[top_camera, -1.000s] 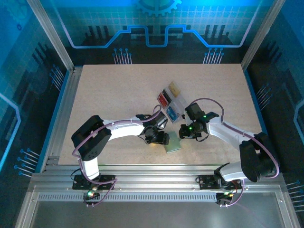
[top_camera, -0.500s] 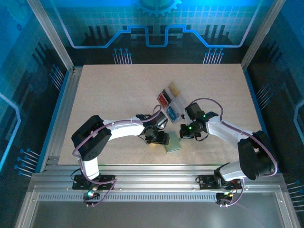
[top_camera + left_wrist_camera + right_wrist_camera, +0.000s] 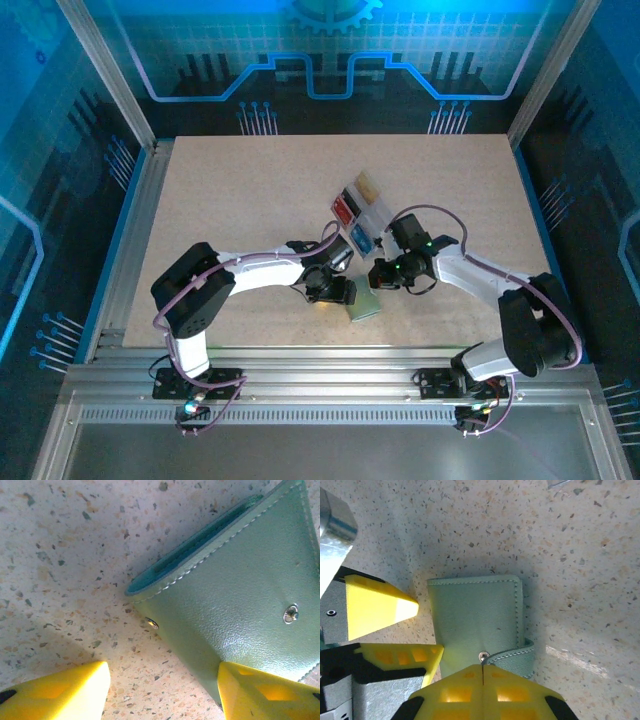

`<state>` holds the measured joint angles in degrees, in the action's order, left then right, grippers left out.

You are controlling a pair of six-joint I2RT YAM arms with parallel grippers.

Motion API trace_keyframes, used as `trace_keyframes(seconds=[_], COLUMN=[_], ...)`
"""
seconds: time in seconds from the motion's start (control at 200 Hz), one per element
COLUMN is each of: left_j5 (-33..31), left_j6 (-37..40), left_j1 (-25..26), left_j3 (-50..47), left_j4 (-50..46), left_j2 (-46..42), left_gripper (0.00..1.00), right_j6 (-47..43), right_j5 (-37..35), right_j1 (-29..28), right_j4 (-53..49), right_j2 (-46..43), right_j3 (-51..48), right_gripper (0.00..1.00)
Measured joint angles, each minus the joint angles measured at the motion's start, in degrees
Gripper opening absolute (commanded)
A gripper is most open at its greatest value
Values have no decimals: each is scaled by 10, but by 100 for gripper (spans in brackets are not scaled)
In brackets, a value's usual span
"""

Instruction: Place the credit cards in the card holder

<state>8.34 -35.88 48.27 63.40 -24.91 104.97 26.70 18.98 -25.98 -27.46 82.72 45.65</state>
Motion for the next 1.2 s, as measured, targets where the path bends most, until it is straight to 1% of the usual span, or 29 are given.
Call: trace_keyframes(seconds=[0.36, 1.201], left_j5=[0, 0], left_j6=[-1, -1], left_j1=[0, 0], left_j3=[0, -2], left_j4=[1, 4], left_j2=[0, 0], left_gripper=[60, 60], right_j6=[0, 0], right_j5=[6, 19], right_j1=[-21, -25], right_j4=[12, 25], right_j2=[43, 71], right_j3=[0, 9], right_gripper=[0, 0])
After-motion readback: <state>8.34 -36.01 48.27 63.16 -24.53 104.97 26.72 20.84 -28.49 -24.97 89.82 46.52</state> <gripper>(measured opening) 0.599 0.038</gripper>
